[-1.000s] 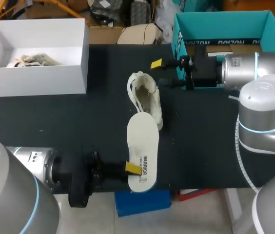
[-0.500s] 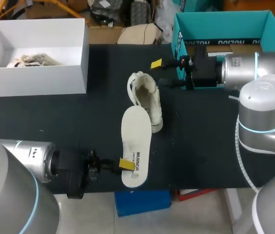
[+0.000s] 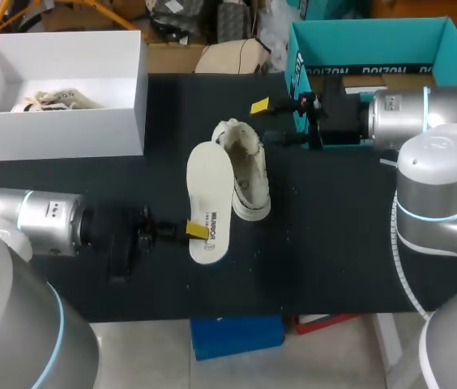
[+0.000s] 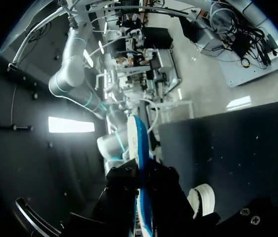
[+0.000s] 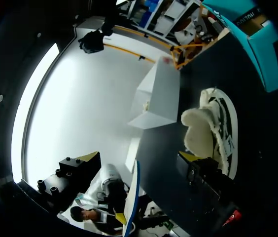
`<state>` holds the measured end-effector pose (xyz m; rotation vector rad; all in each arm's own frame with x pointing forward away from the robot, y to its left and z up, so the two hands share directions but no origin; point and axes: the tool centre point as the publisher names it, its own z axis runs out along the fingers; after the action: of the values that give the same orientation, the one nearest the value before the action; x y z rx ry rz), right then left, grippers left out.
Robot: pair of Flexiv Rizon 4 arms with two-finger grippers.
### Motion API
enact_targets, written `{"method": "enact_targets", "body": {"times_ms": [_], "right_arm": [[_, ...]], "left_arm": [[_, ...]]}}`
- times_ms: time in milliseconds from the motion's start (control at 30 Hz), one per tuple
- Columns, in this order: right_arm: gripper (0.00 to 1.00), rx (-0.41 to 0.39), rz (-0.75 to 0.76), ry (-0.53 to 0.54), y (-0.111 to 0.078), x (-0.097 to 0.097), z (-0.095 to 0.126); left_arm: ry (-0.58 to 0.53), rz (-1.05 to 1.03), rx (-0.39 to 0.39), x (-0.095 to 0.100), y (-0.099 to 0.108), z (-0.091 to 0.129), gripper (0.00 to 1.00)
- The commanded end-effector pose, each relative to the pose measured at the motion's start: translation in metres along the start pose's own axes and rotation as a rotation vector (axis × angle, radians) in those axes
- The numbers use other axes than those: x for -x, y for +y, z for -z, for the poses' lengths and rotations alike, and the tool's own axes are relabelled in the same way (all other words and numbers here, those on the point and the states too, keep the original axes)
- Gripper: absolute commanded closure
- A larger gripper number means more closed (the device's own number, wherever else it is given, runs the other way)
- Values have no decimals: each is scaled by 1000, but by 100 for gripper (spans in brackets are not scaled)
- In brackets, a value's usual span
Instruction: Take the shoe out of the shoebox, open the shoe tongue, remove and reinsert the insole, then place the shoe into the shoebox
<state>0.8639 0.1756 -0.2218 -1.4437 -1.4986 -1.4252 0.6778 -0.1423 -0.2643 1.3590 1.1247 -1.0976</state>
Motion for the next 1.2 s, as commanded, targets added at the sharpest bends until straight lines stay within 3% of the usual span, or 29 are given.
{"method": "enact_targets", "body": {"times_ms": [33,467,700,900,1200], "right_arm": [[0,4,0,0,-1,0,-1],[0,4,0,0,-1,0,-1],[0,4,0,0,-1,0,-1],[0,4,0,0,-1,0,-1],[0,4,0,0,-1,0,-1]], "left_arm": [[17,-12,-82,-6,34,-7,100],[43,-54,-82,-7,95,-13,100],[49,-63,-72,-14,119,-14,100],[53,-76,-68,-16,129,-18,100],[54,-78,-74,-16,129,-22,100]]}}
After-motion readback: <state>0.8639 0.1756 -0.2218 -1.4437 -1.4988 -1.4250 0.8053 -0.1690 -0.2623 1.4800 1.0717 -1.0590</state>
